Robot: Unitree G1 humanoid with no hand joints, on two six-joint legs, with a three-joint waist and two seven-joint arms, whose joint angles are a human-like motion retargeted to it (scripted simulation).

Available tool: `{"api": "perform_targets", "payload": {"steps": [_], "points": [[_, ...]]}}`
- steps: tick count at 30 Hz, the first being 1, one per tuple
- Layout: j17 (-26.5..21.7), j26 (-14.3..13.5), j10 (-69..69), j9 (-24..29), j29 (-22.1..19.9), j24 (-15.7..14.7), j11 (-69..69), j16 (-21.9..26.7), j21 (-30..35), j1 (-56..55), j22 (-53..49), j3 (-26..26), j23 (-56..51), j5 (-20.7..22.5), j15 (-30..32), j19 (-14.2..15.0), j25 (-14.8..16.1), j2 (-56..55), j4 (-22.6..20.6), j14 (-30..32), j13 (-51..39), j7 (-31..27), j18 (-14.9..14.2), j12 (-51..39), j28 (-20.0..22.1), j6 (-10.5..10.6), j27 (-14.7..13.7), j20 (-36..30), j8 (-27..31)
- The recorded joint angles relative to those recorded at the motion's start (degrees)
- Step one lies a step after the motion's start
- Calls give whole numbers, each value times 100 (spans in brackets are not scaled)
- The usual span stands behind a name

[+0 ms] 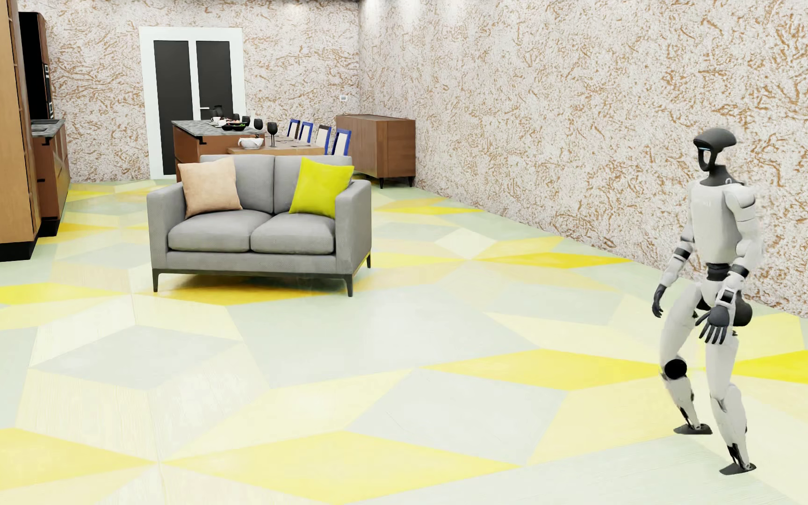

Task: Head to the sofa

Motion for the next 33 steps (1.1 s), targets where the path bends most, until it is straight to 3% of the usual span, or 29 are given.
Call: {"api": "perform_targets", "payload": {"steps": [2,5,7,10,11,12,13,14,15,16,17,18,19,20,22,23,24,25,26,27,28,29,30,31,32,33], "points": [[-51,70,-34,41,-107,157,952,57,-111,140,-6,-38,-86,-211,194,128,57,-627,139,-22,157,379,-180,-4,87,-62,-54,-240,-295],[-89,-39,-342,42,-216,499,1508,277,-363,506,220,-155,-428,-780,284,-177,60,-1477,341,-12,534,944,-513,-259,-277,-76,-147,-851,-1079],[-190,-201,-550,41,-300,492,1390,340,-652,798,106,-247,-793,-1216,252,-551,-42,-2107,430,-61,799,1304,-774,-440,-568,-48,-277,-1006,-1359],[-315,-306,-602,68,-422,51,807,333,-1241,1169,-283,-380,-1569,-1693,157,-1182,-397,-2889,441,-32,1122,1638,-932,-556,-366,-33,-440,-759,-1674],[-357,-313,-556,74,-447,-159,708,361,-1406,1318,-425,-429,-1886,-1547,286,-1150,-571,-3032,460,195,1226,1664,-932,-467,-205,-37,-537,-524,-1587],[-307,-318,-374,71,-459,-330,809,419,-1476,1439,-578,-472,-2150,-1210,455,-1403,-781,-2992,617,645,1216,1713,-935,-272,-11,-38,-605,-229,-1410],[-179,-267,108,63,-467,-452,901,475,-1479,1459,-772,-477,-2262,-891,314,-1431,-991,-2845,975,1390,1044,1705,-987,27,214,-26,-676,50,-1412],[-42,-208,893,66,-467,-525,896,524,-1453,1286,-877,-443,-2374,-491,67,-1473,-1172,-2606,1482,2450,873,1578,-725,362,419,17,-774,315,-1416],[67,-109,1880,87,-456,-536,839,548,-1414,922,-859,-370,-2517,-90,-188,-1483,-1327,-2320,1984,2983,717,1579,192,662,528,88,-892,505,-1419],[152,33,3174,146,-446,-475,702,578,-1363,-4,-743,-187,-2688,352,-401,-1473,-1441,-1966,1636,2418,563,391,657,899,488,137,-1021,590,-1322],[220,180,4244,195,-452,-349,419,596,-1304,-936,-566,-43,-2845,709,-544,-1446,-1495,-1522,887,1904,391,-613,414,1070,313,159,-1132,588,-1186],[259,300,4716,220,-463,-203,-3,566,-1237,-1699,-357,49,-2949,971,-619,-1401,-1496,-990,261,1507,205,-1073,40,1189,82,160,-1194,548,-1027],[256,406,4677,228,-441,-92,-466,485,-1146,-2369,-140,122,-2999,1159,-657,-1346,-1482,-413,-101,1220,19,-1189,-150,1271,-151,139,-1205,533,-859],[204,497,4226,229,-352,-33,-882,381,-1004,-2927,45,198,-3019,1293,-702,-1296,-1478,159,-321,1033,-184,-1200,-145,1340,-380,104,-1187,556,-712],[18,514,2388,255,-27,62,-1533,191,-528,-3618,174,360,-2998,1476,-843,-1199,-1464,1285,-245,1044,-755,-787,90,1546,-834,37,-1154,614,-384],[-67,429,1092,290,77,135,-1816,84,-247,-3747,113,440,-2915,1472,-869,-1133,-1390,1844,-240,1394,-1107,-566,397,1683,-959,11,-1138,637,-177],[-106,347,-185,339,51,218,-1975,-55,-3,-3770,17,524,-2731,1389,-873,-1024,-1238,2390,-444,1671,-1426,-838,18,1827,-923,-38,-1088,719,36],[-86,309,-950,386,-101,284,-1967,-224,155,-3685,-75,595,-2413,1257,-679,-950,-1010,2835,-572,1846,-1626,-1181,-13,1949,-740,-93,-973,852,284],[-23,320,-781,420,-312,322,-1741,-402,211,-3599,-124,637,-1965,1128,-206,-875,-742,3176,-434,1951,-1684,-664,8,2050,-507,-111,-770,997,436],[28,350,-48,459,-533,346,-1136,-577,157,-3573,-100,695,-1439,912,685,-633,-479,3261,-348,2600,-1616,-442,199,2079,-328,-147,-466,1091,554],[51,393,759,513,-760,367,10,-695,11,-3505,-6,743,-909,712,1903,-13,-262,2999,-423,2370,-1461,-422,705,1991,-246,-196,-83,1117,673],[98,449,1284,578,-955,395,1488,-689,-163,-3304,121,754,-421,473,2876,392,-91,2371,-510,1785,-1248,-408,782,1767,-254,-244,316,1082,602],[143,485,1416,641,-993,451,2772,-597,-255,-2954,247,708,49,317,2658,129,22,1513,-631,1326,-1044,-381,773,1428,-311,-288,586,962,592],[202,454,1203,671,-746,558,3547,-431,-161,-2473,310,610,489,292,2175,-221,77,600,-733,1057,-865,-401,711,1044,-350,-314,654,785,569],[194,426,801,660,-207,685,3731,-269,137,-1935,270,477,722,351,1940,-249,53,-252,-816,892,-647,-466,595,625,-329,-312,617,563,521],[106,231,332,612,415,772,3394,-108,449,-1369,194,331,823,410,1727,-398,40,-937,-885,783,-384,-596,503,339,-210,-285,375,366,370]]}}
